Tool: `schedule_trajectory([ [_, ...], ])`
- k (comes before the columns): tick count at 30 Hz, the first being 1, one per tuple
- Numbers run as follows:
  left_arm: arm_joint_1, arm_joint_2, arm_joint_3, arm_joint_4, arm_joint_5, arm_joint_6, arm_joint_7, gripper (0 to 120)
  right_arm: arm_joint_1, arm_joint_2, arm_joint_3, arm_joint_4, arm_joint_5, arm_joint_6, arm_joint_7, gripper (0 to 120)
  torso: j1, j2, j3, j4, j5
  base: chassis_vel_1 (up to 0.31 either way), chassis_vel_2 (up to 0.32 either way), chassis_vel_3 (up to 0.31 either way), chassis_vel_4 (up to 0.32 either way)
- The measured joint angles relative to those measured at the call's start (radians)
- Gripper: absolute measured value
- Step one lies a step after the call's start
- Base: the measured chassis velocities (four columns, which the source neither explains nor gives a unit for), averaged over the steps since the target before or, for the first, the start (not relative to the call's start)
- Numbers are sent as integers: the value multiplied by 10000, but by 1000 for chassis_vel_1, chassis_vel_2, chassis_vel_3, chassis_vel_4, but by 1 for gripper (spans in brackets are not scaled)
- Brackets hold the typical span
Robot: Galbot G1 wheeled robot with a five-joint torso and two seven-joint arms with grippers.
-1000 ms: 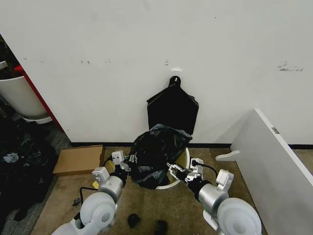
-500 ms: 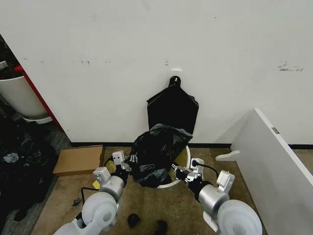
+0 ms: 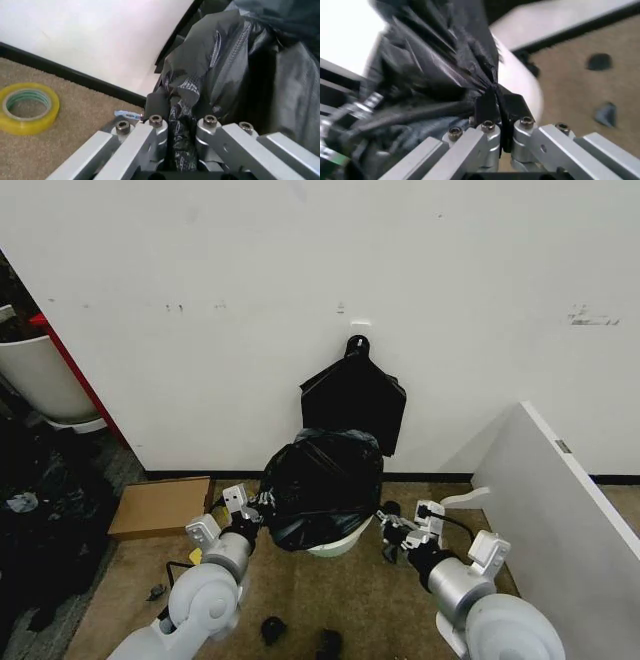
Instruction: Place the garbage bag over the trash bin.
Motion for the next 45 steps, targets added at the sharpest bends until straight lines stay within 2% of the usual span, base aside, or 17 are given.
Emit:
schedule_trajectory([
  [7,-55,55,-19,0,-123,0,-52,4,-67,2,153,-45,170,-587,807,0,0,0,0,0,1,0,0,0,0],
  [14,-67,105,-14,-94,-287,47,-106,4,100,-72,240,-536,237,-1338,945,0,0,0,0,0,0,0,0,0,0],
  [19,-85,131,-15,-238,-610,150,-214,4,144,-56,-16,-1168,-79,-1760,614,0,0,0,0,0,0,0,0,0,0],
  [27,-67,48,14,-286,-795,278,-318,4,122,42,-203,-1467,-1228,-1501,-486,1,0,0,0,1,1,0,0,0,0],
  [30,-85,38,5,-169,-671,277,-343,4,-290,-51,-114,-988,-2139,-839,-1041,15,0,0,0,-1,-1,0,0,0,0],
  [36,-209,-11,-14,72,-637,274,-465,4,-902,-155,193,-272,-2838,-308,-1243,34,0,0,0,-1,-1,0,0,0,0],
  [40,-304,-49,-6,212,-659,279,-552,4,-1262,-128,633,52,-2899,-188,-1220,53,0,0,0,0,0,0,0,0,0],
  [43,-332,-51,-3,248,-666,283,-576,4,-1400,-117,824,148,-2866,-185,-1249,58,0,0,0,0,0,0,0,0,0],
  [45,-392,-28,-10,290,-725,305,-642,4,-1817,-140,1243,383,-2956,-179,-1741,68,0,0,0,0,2,0,0,0,0],
])
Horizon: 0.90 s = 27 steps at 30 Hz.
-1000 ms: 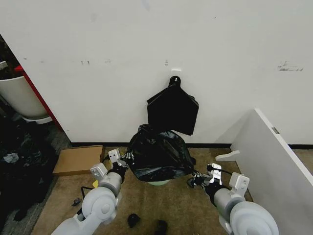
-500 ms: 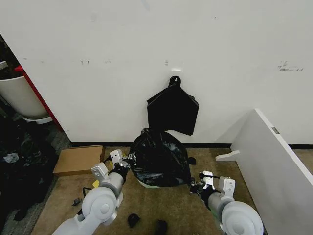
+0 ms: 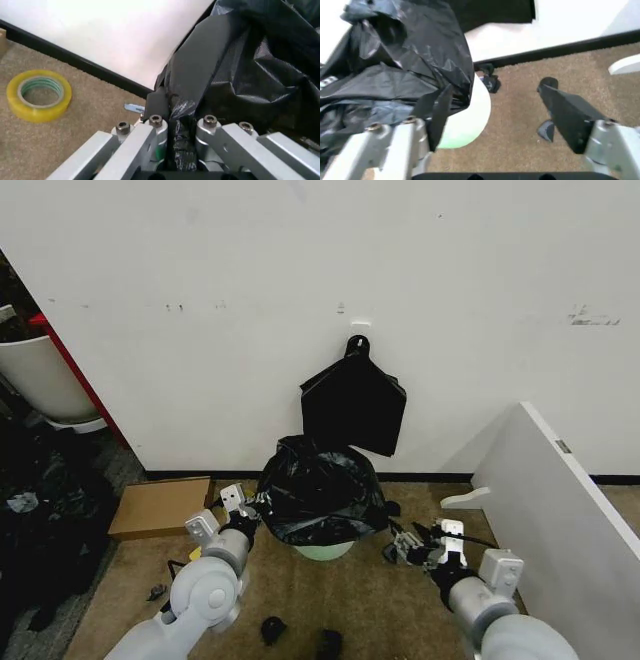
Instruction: Place the garbage bag over the trash bin.
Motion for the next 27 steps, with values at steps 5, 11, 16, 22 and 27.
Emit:
schedule_trajectory([
  [5,-12,106,76,-100,-71,160,-30,4,-822,-289,224,506,-1150,119,-2167,86,0,0,0,-3,-3,0,0,0,0],
  [11,20,28,310,-267,-39,286,-1,4,-721,-617,-494,590,-2423,101,-3565,100,-1,0,-1,-2,-2,0,0,0,0],
  [16,159,52,386,-401,85,328,42,4,-180,-771,-777,500,-2518,-7,-3747,100,0,0,0,0,-2,0,0,0,0],
  [22,199,54,403,-453,123,338,55,4,161,-784,-1130,407,-1710,-278,-3485,98,0,0,0,0,-2,0,0,0,0],
  [27,162,13,466,-499,134,389,55,4,322,-708,-1412,211,-1590,-343,-3372,82,0,0,0,-1,-2,0,0,0,0],
])
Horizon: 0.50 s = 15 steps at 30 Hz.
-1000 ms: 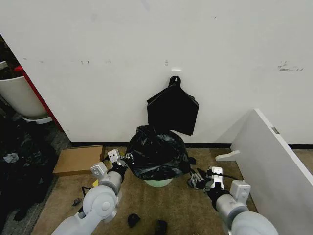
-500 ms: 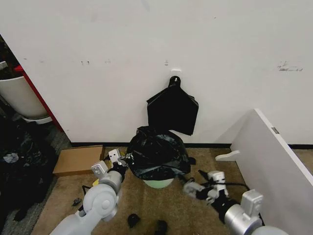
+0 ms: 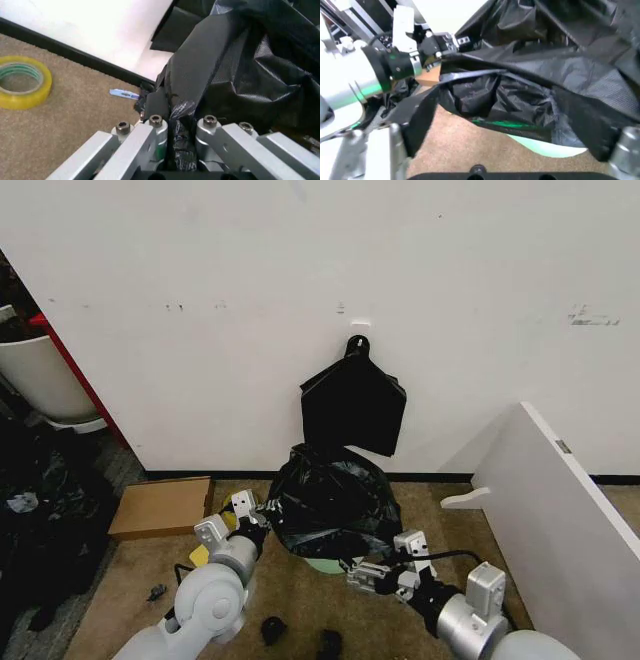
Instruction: Place the garbage bag over the trash bin.
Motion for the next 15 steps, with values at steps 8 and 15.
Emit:
schedule_trajectory([
  [8,82,-101,16,-42,72,18,15,4,256,-125,-31,-260,-54,2,114,59,0,0,0,1,0,0,0,0,0],
  [15,92,-101,2,-72,73,19,40,4,321,-302,-33,-436,-367,23,69,35,0,0,0,1,1,0,0,0,0],
])
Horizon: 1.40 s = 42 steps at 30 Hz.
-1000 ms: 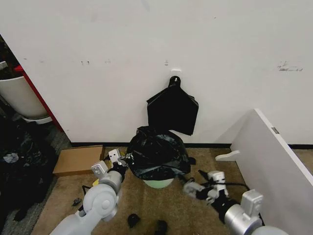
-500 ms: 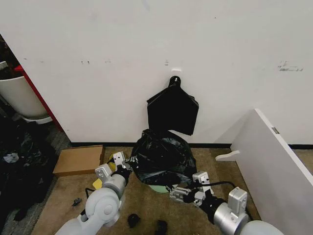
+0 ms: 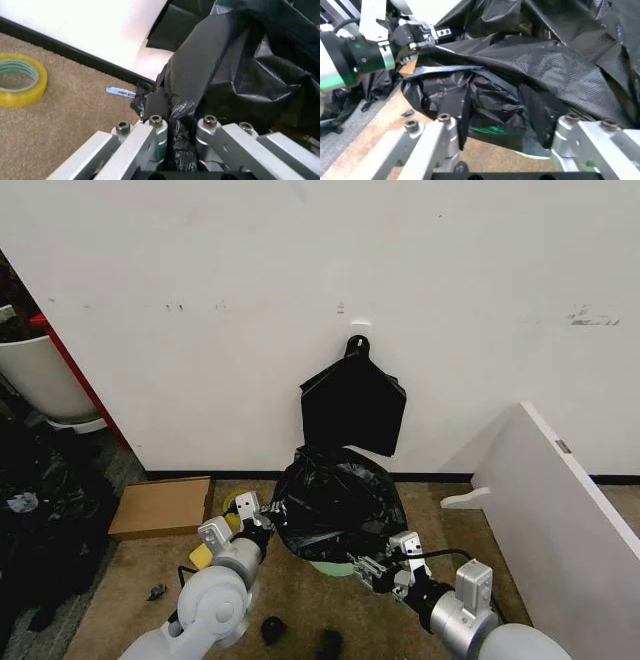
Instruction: Place the garbage bag over the trash bin.
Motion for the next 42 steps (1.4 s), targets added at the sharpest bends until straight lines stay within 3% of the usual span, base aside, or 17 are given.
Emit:
schedule_trajectory([
  [9,-13,-142,15,0,-23,19,0,4,85,-158,-81,-183,-536,154,-110,0,0,0,0,0,0,0,0,0,0],
  [20,-204,-246,-42,149,-248,57,-149,4,-276,-376,-115,-5,-1173,623,-611,0,0,0,0,0,0,0,0,0,0],
  [25,-341,-342,-203,176,-751,260,-409,4,-696,-745,-64,-36,-1654,1395,-1410,0,0,0,0,-1,-1,0,0,0,0],
  [35,-267,-491,-336,-177,-1495,546,-899,4,-595,-951,-519,-1467,-3816,2963,-3281,0,0,0,0,0,0,0,0,0,0],
  [42,-256,-334,-387,-335,-1725,732,-1020,4,-350,-1037,-490,-2597,-5568,3769,-3641,0,0,0,0,0,0,0,0,0,0],
])
